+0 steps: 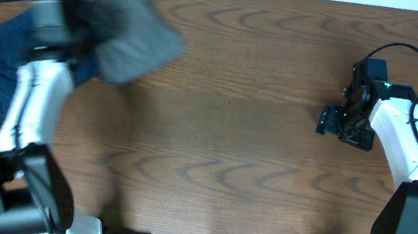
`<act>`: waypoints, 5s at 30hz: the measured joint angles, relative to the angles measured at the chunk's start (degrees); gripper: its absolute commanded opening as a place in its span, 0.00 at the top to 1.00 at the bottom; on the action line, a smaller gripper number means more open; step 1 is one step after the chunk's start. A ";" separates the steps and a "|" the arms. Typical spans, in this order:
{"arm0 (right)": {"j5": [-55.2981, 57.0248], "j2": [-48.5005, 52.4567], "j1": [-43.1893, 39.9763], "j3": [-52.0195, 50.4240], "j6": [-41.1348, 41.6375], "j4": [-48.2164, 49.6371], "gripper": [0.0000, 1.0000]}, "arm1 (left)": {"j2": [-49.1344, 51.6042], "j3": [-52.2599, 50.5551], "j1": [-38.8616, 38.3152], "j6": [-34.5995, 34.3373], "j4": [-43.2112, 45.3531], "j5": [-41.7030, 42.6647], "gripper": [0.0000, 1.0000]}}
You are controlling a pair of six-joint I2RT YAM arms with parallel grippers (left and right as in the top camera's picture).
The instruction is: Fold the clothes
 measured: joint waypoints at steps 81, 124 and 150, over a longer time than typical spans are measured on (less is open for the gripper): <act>-16.85 -2.95 -9.73 -1.31 -7.87 -10.29 0.01 | -1.88 -1.46 -23.43 11.39 -62.97 -6.73 0.02; -2.32 -87.91 -9.25 -36.48 -3.28 -2.99 0.01 | -74.82 -31.74 -23.43 8.74 -35.43 -16.61 0.02; -4.74 -97.61 1.95 -58.29 -11.23 42.12 0.01 | -74.77 -31.74 -23.43 8.74 -35.47 -16.79 0.02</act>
